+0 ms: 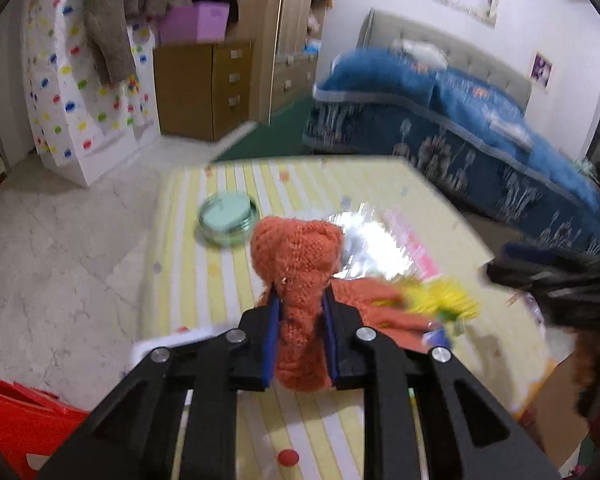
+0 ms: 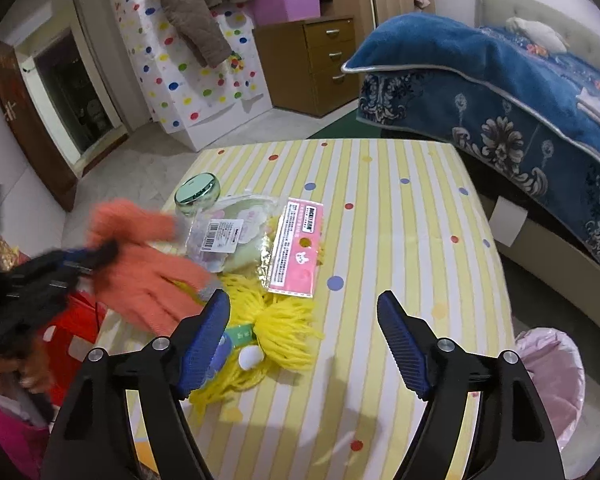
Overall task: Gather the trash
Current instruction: 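Grasp the orange knit glove with the left tool and lift it, then grasp the pink packet with the right tool while the left tool holds the glove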
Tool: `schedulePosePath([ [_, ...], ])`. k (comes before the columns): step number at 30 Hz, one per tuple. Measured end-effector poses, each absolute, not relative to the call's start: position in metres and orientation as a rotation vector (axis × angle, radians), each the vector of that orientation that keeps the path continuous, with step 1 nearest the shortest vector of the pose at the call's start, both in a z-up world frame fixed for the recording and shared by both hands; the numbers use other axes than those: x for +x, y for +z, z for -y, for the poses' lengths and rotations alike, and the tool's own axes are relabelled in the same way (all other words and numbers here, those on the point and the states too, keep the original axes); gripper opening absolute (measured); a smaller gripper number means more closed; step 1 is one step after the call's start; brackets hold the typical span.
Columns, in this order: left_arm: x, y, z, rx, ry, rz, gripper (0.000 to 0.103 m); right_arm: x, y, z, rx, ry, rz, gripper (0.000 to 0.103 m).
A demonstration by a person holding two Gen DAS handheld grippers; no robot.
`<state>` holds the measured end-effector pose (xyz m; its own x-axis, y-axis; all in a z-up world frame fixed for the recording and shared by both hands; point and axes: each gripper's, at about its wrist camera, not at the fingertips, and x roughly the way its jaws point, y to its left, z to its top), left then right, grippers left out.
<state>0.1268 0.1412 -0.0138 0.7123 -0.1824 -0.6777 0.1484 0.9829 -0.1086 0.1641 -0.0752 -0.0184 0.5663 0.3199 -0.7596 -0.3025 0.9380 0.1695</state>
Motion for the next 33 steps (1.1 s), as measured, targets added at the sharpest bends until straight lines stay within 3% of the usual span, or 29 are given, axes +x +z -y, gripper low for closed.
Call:
schedulePosePath([
  [5, 0.114, 0.017, -0.147, -0.038, -0.137, -0.69, 0.017, 0.188, -0.037, 0.057, 0.04, 0.426, -0.936, 0.076],
  [9, 0.125, 0.004, -0.142, -0.018, -0.103, -0.733, 0.017, 0.213, -0.056, 0.044, 0.026, 0.438, -0.961, 0.086],
  [15, 0.132, -0.006, -0.141, -0.017, -0.09, -0.764, 0.017, 0.242, -0.077, 0.047, 0.141, 0.479, -1.042, 0.085],
  [18, 0.131, -0.004, -0.143, -0.012, -0.079, -0.765, 0.017, 0.239, -0.074, 0.048, 0.181, 0.509, -1.053, 0.067],
  [24, 0.126, -0.002, -0.136, 0.008, -0.051, -0.775, 0.017, 0.217, -0.051, 0.057, 0.194, 0.522, -1.008, 0.014],
  [33, 0.104, 0.005, -0.135, 0.014, -0.023, -0.764, 0.017, 0.167, 0.009, 0.028, 0.039, 0.584, -0.862, 0.004],
])
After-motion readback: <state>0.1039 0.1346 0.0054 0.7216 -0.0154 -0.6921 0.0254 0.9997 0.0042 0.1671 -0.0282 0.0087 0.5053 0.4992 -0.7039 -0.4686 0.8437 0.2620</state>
